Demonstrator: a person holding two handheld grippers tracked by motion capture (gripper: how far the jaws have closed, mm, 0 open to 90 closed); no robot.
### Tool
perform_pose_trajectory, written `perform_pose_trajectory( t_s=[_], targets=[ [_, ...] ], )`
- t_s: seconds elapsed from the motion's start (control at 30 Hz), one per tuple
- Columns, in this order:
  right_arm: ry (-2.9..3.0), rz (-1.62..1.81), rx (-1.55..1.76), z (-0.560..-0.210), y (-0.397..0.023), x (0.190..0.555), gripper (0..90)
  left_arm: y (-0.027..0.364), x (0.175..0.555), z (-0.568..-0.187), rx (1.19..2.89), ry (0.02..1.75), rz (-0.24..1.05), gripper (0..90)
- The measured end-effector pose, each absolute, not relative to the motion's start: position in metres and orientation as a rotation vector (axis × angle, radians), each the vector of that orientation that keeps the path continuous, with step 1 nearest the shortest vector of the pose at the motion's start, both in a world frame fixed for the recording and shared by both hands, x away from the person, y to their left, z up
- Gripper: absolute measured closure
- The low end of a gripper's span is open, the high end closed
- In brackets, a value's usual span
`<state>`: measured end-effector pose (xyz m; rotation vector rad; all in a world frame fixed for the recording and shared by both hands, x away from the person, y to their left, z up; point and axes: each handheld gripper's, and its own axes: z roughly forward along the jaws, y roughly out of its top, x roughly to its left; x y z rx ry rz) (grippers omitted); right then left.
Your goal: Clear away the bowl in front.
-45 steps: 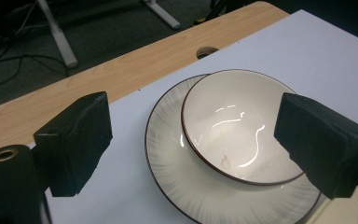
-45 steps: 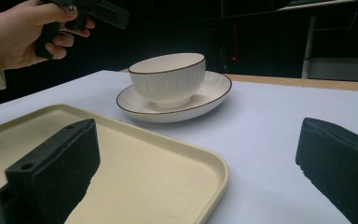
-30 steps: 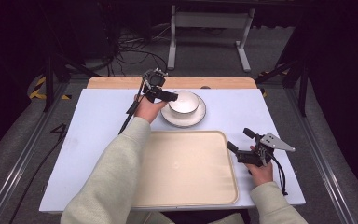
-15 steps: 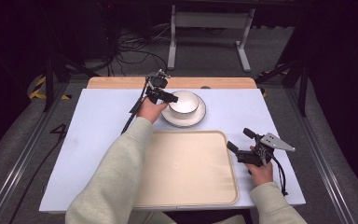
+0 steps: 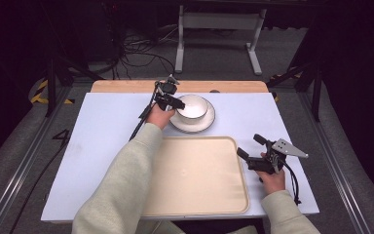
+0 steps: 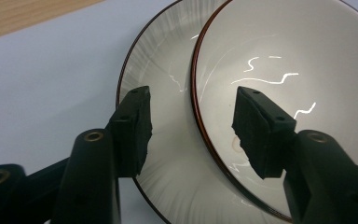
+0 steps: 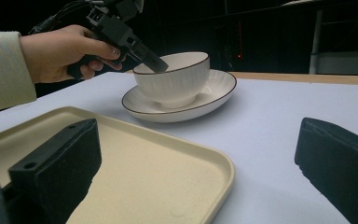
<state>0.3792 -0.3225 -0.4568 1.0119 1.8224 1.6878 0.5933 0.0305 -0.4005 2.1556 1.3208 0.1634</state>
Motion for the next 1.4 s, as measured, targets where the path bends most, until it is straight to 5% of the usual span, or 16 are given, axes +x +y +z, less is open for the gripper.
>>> perform_pose_trajectory(
  t_s=[0.73,1.4],
  targets=[
    [1.827,1.697,1.020,-0.457,-0.323,0.380,1.7,0.023,0.597,-0.404,2.146,1.434,0.101,82.3],
    [1.827,1.701,1.022,-0.457,-0.323,0.380,1.9,0.022,0.592,-0.390,2.172,1.400,0.181,82.2]
  ],
)
